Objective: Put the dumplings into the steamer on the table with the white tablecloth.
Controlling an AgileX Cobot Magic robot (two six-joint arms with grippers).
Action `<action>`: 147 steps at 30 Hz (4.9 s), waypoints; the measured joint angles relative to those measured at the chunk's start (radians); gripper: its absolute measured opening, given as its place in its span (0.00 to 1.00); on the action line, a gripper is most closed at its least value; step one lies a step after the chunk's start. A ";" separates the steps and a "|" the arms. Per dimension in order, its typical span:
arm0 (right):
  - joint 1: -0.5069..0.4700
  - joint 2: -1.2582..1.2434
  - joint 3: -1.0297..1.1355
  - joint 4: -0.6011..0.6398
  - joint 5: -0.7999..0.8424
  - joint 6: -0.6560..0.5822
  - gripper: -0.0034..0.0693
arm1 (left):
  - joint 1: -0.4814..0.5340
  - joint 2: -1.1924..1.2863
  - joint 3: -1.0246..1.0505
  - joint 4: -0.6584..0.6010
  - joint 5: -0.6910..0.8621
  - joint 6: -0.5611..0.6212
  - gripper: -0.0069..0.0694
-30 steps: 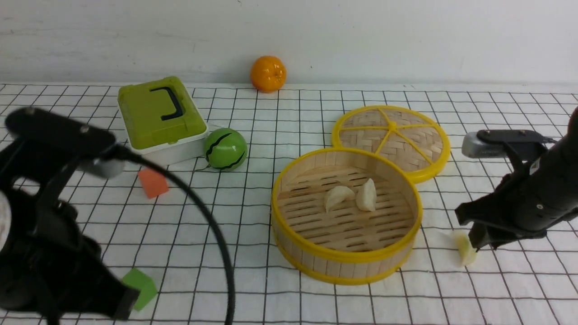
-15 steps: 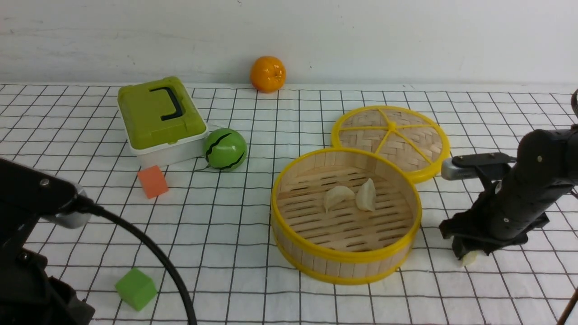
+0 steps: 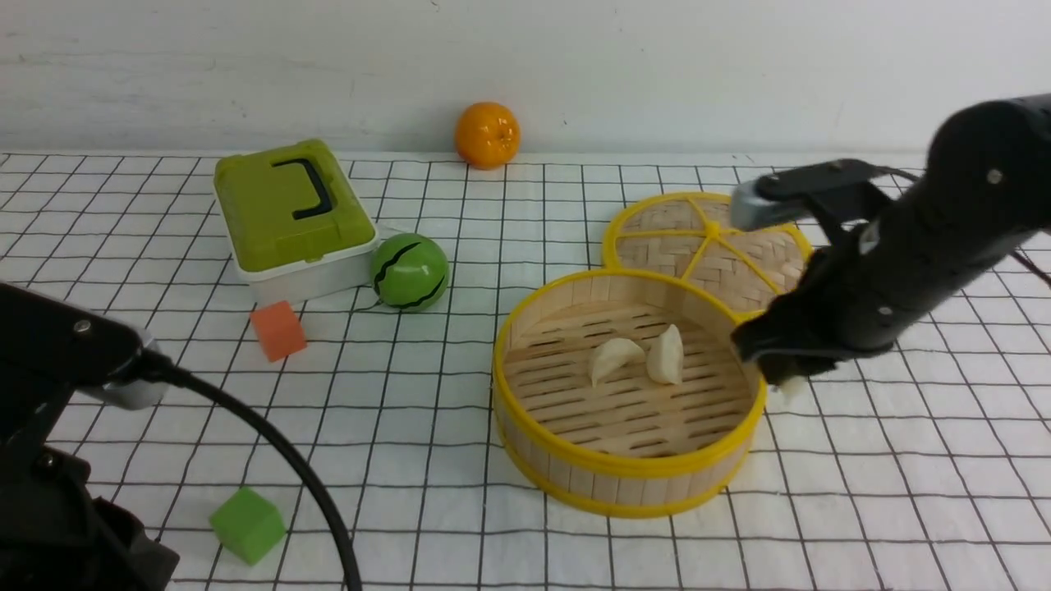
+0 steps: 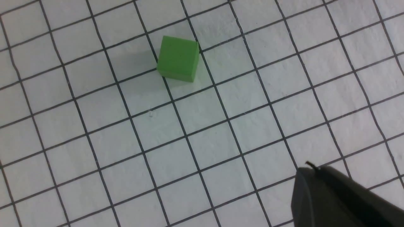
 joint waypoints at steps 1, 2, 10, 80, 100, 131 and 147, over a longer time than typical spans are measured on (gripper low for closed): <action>0.034 0.008 -0.010 0.005 -0.005 0.000 0.33 | 0.000 0.000 0.000 -0.001 -0.001 0.000 0.09; 0.065 0.021 -0.020 0.008 -0.011 0.000 0.33 | 0.000 -0.001 0.000 -0.002 -0.001 0.000 0.09; 0.148 0.193 -0.093 0.012 -0.076 0.061 0.33 | 0.000 -0.088 0.006 -0.015 0.021 0.000 0.10; 0.195 -0.943 0.548 -0.010 -0.582 0.010 0.03 | 0.000 -0.696 0.251 0.108 -0.027 -0.206 0.19; -0.288 -1.486 1.195 -0.090 -0.737 0.068 0.03 | 0.000 -0.696 0.251 0.108 -0.027 -0.206 0.21; -0.432 -1.662 1.309 -0.182 -0.441 0.191 0.04 | 0.000 -0.696 0.251 0.109 -0.028 -0.206 0.22; -0.432 -1.662 1.309 -0.182 -0.441 0.191 0.05 | 0.000 -0.696 0.251 0.109 -0.028 -0.206 0.24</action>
